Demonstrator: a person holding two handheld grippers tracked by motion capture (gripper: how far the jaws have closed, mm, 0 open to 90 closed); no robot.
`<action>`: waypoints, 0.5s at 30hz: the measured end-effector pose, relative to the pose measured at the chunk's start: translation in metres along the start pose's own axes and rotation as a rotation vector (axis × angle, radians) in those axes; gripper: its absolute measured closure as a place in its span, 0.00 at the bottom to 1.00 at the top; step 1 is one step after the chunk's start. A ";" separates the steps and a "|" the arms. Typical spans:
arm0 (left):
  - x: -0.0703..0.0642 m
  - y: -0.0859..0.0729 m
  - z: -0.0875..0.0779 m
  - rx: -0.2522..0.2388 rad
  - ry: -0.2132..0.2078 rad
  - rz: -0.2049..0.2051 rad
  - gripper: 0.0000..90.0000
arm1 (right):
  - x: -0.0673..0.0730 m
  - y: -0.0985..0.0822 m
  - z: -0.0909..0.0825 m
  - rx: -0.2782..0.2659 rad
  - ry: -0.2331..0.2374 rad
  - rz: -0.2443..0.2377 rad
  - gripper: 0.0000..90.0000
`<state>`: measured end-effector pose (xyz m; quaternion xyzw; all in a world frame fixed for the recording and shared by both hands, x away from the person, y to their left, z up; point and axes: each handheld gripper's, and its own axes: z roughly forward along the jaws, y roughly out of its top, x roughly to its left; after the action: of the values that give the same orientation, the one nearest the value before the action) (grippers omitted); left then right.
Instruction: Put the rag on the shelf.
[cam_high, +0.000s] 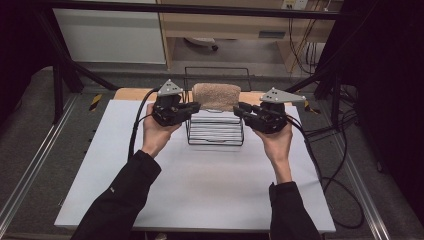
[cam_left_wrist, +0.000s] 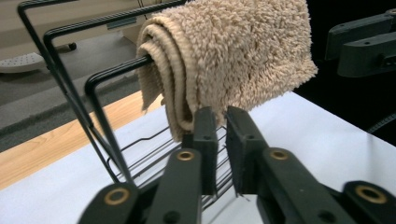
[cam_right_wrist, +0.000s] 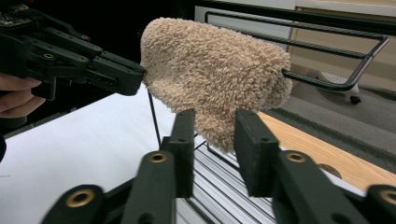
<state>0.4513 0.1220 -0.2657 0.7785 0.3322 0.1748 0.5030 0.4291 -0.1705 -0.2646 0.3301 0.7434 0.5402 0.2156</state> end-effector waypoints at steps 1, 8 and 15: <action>0.000 -0.002 -0.003 0.000 -0.002 -0.003 0.84 | 0.001 0.000 -0.002 0.001 0.000 -0.001 0.73; 0.003 -0.018 -0.017 0.017 0.011 0.002 0.60 | 0.003 -0.007 -0.011 0.008 0.015 0.017 0.50; 0.009 -0.049 -0.034 0.039 0.012 0.001 0.36 | 0.000 -0.024 -0.020 0.024 0.034 0.061 0.30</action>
<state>0.4208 0.1639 -0.2955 0.7873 0.3380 0.1733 0.4857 0.4089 -0.1884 -0.2803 0.3459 0.7430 0.5432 0.1822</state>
